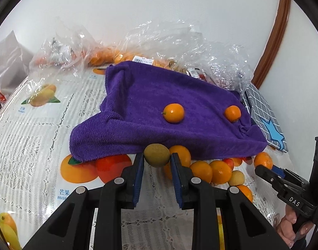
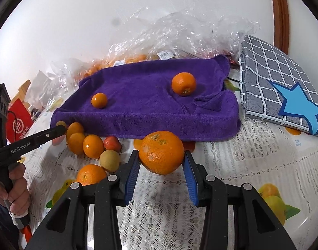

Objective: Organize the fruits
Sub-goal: 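Grasp a yellow-green small fruit with the left tool while the right tool holds its orange, then lift both held fruits and carry them over the purple towel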

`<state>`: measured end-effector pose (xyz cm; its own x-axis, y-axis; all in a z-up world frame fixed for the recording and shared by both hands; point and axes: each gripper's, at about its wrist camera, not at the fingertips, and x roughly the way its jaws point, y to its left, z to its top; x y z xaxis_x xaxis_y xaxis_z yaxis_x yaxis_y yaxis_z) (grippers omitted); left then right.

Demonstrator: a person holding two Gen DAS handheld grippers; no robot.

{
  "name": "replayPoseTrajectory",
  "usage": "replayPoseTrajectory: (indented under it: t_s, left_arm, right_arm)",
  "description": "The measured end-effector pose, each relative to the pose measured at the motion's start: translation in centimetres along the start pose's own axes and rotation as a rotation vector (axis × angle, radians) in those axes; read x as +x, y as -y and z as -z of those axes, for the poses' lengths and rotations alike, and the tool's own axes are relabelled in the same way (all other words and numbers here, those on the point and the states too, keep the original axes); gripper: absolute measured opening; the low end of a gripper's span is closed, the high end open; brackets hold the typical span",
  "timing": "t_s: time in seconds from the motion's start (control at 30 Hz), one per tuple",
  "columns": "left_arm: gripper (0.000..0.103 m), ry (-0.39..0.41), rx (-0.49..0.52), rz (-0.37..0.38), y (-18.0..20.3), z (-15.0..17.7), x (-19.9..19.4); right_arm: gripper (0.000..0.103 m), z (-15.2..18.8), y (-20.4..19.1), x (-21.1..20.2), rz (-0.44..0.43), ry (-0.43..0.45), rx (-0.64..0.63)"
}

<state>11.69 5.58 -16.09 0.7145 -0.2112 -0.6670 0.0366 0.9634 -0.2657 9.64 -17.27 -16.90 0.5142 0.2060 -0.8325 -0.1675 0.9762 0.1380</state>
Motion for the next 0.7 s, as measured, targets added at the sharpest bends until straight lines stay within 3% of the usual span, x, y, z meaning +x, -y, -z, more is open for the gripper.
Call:
replayPoseTrajectory:
  t_s: [0.5,0.7]
  left_arm:
    - [0.025,0.106,0.006,-0.013,-0.1,-1.0,-2.8]
    - [0.025,0.183,-0.024,0.011,0.8,-4.5,-5.0]
  right_arm:
    - [0.041,0.0,0.2,-1.4,0.006,0.046,0.004]
    - [0.041,-2.7,-0.3,-3.8,-0.022,0.103,-0.014]
